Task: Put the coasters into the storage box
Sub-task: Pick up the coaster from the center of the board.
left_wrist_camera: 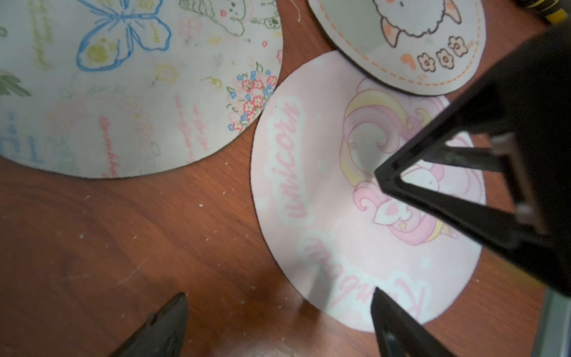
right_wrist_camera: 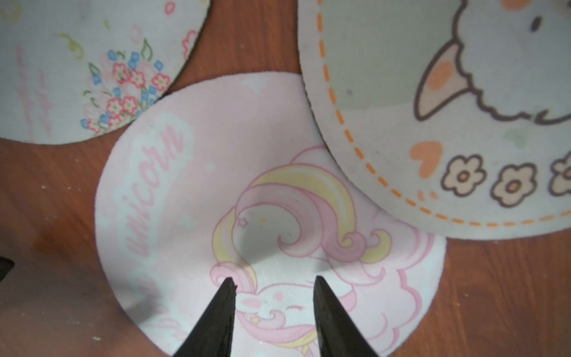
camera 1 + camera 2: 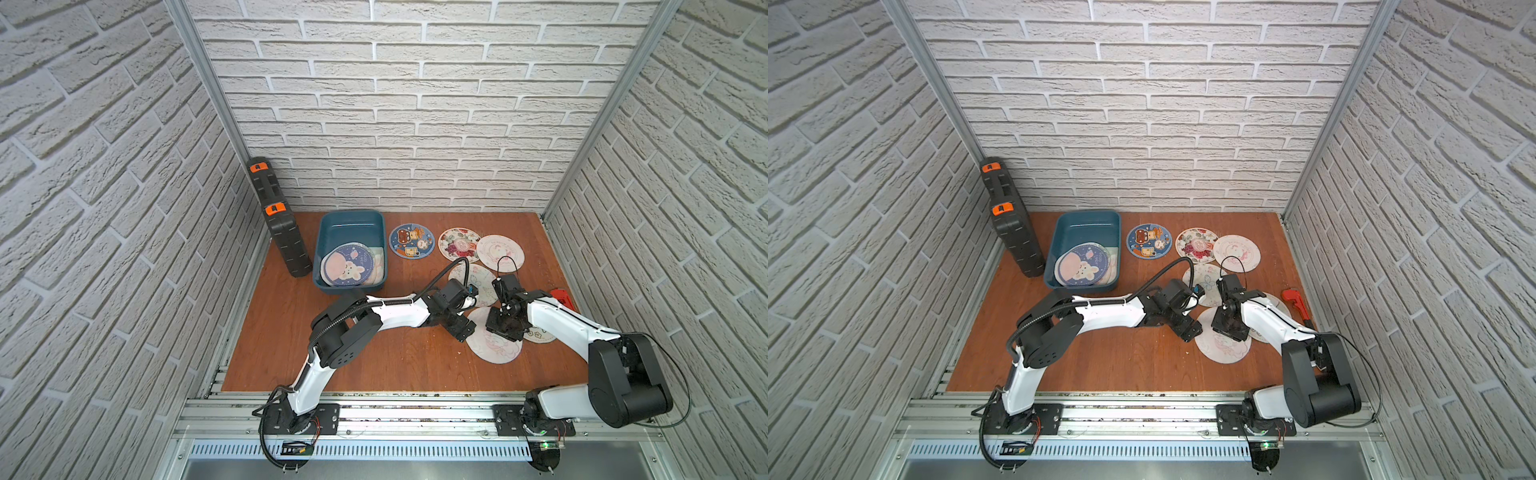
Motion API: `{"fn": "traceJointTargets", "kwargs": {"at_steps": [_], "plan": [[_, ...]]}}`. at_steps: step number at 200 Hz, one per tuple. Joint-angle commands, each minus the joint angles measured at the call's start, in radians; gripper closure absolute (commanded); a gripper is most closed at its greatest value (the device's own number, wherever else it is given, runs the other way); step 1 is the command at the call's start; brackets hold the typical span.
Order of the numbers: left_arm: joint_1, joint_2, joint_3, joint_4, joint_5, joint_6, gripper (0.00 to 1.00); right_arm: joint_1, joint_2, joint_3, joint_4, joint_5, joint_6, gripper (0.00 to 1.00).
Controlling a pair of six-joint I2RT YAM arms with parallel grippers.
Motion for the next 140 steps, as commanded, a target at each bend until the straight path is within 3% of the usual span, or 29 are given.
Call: {"fn": "traceJointTargets", "kwargs": {"at_steps": [1, 66, 117, 140], "plan": [[-0.016, 0.028, 0.027, -0.012, 0.031, 0.004, 0.10, -0.009, 0.035, 0.023, 0.043, 0.014, 0.012, 0.58], [-0.057, 0.065, 0.054, -0.011, 0.039, -0.001, 0.23, -0.009, 0.114, 0.042, 0.092, -0.024, 0.000, 0.60], [-0.087, 0.110, 0.077, 0.018, 0.057, -0.030, 0.41, -0.009, 0.122, 0.033, 0.116, -0.043, -0.016, 0.60], [-0.094, 0.118, 0.094, 0.011, 0.049, -0.024, 0.54, -0.009, 0.117, 0.029, 0.122, -0.049, -0.019, 0.60]]}}
